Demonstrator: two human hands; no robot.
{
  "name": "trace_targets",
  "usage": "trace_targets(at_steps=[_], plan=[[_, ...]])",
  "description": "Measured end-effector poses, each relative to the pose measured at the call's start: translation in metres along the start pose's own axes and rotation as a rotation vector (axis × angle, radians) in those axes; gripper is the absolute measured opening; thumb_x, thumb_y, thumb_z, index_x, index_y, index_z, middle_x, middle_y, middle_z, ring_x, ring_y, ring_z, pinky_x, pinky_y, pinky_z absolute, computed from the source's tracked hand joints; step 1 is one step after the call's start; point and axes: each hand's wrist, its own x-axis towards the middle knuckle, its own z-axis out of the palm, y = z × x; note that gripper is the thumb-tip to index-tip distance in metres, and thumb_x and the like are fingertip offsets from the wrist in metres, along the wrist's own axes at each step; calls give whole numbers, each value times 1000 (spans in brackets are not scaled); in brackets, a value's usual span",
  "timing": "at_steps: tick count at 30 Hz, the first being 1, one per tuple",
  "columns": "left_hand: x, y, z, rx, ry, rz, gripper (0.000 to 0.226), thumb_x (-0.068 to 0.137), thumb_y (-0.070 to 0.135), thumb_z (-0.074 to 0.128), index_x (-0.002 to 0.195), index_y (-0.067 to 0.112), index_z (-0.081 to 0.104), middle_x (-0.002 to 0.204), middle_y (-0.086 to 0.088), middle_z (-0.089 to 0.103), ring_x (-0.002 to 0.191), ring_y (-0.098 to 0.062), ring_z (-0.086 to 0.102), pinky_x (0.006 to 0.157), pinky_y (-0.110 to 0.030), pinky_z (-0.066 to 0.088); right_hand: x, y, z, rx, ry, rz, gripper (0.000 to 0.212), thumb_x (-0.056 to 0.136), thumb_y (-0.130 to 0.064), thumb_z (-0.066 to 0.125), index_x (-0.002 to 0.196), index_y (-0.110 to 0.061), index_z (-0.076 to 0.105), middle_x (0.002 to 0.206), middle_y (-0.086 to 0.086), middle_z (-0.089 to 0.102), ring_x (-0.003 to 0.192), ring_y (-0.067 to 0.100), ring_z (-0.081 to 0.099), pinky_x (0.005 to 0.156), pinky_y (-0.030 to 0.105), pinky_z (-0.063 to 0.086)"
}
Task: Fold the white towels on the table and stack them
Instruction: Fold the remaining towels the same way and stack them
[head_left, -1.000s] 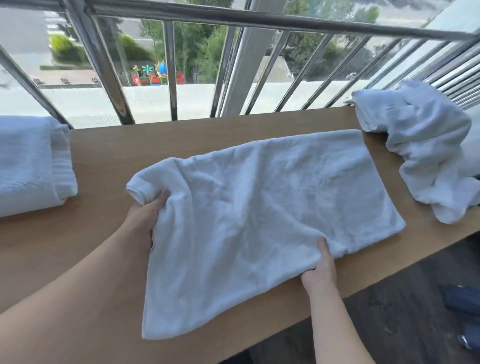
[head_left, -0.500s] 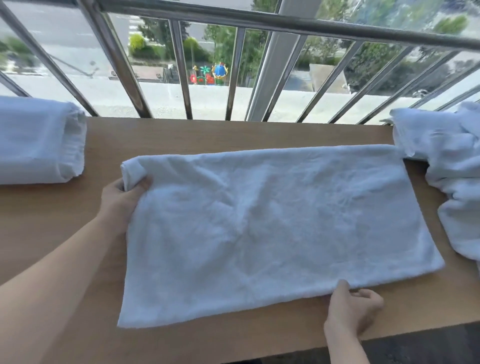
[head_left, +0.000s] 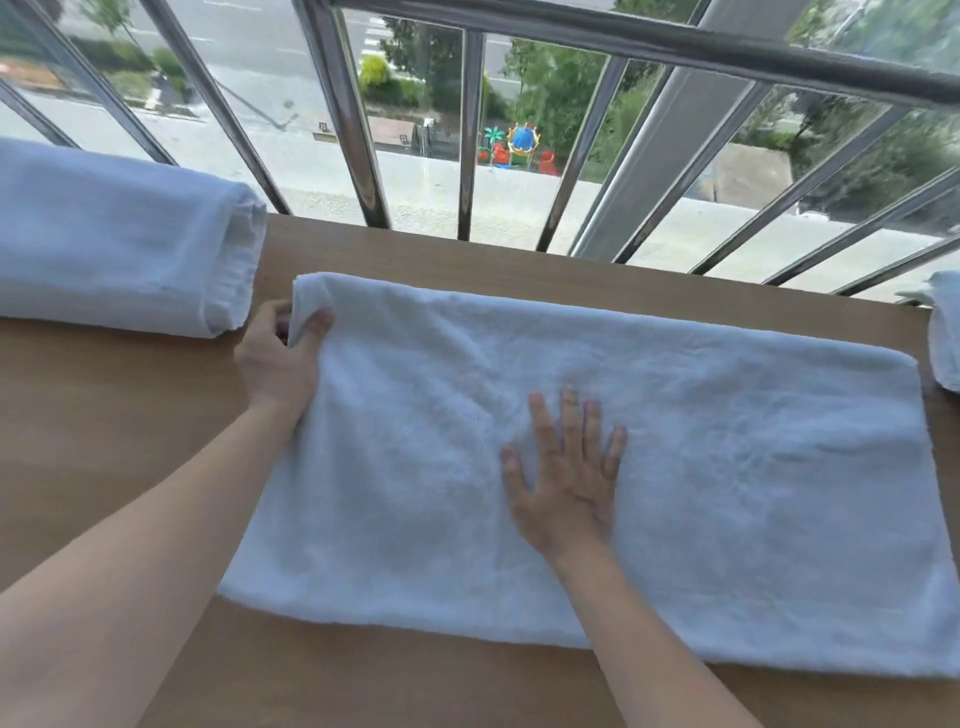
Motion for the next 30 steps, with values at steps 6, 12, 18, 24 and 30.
trace_targets(at_steps=[6,12,18,24,30], plan=[[-84,20,30,358,-147,583,55,97,40,49,148,18,43,160,-5,35,150,-25,26,116,-42,19,2,-9,5,-47,58,44,72,93,-60,32,158,-32,20,167,2,11,154,29,4,120,62,3],[-108,10,64,701,-476,762,71,93,53,38,158,31,23,168,-1,13,155,-28,6,122,-55,7,5,-7,8,-17,130,73,76,90,-52,38,159,-22,21,166,2,19,154,26,13,122,57,9],[-34,9,49,809,-420,675,72,94,65,23,158,41,2,168,9,-6,153,-31,-12,121,-58,-7,5,-7,6,-44,121,75,75,91,-51,33,159,-20,21,166,2,18,153,26,13,121,58,11],[15,17,43,805,-404,581,71,94,62,18,159,38,2,169,2,0,154,-26,-9,122,-51,-7,6,-9,6,-69,138,73,73,91,-51,33,158,-22,24,165,3,20,153,27,15,121,59,11],[-22,22,40,708,-452,636,72,97,55,18,161,23,13,168,-8,4,155,-29,-4,124,-50,-1,5,-9,5,-70,153,75,72,89,-47,35,156,-21,30,164,4,25,152,27,19,120,60,13]])
